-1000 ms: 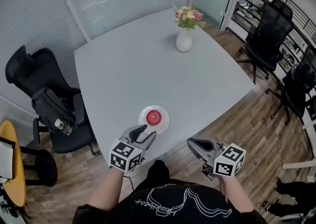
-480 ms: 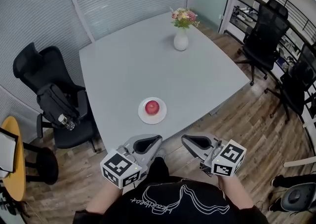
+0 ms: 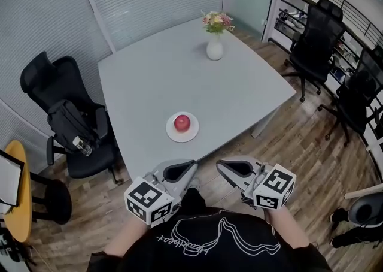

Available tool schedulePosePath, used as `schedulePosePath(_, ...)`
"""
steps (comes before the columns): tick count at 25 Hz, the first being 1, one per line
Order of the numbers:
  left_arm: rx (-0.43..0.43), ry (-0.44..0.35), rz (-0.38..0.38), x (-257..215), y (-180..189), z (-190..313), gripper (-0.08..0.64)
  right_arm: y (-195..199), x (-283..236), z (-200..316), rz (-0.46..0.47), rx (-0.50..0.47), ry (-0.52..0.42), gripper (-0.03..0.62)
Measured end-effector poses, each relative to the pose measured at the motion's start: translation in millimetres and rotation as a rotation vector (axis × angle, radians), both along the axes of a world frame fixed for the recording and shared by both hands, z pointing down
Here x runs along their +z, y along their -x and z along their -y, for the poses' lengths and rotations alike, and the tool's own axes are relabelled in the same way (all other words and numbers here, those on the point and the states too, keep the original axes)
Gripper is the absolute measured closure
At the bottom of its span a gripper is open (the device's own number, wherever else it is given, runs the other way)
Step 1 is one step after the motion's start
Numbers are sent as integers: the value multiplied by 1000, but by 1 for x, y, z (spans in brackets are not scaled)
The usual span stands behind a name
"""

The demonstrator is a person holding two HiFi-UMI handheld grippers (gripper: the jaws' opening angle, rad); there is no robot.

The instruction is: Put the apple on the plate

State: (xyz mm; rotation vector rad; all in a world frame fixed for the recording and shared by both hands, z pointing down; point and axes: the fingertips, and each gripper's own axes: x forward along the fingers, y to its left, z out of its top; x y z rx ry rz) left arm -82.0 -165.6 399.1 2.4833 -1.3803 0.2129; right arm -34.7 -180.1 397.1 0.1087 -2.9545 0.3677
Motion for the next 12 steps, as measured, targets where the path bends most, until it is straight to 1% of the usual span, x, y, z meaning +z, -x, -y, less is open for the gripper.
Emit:
schedulePosePath(6, 7, -17, 16, -8, -13, -6, 543, -8, -4, -8, -5, -3, -14, 584)
schedulePosePath(12, -4, -23, 37, -7, -14, -11, 543, -12, -3, -12, -12, 2, -17, 584)
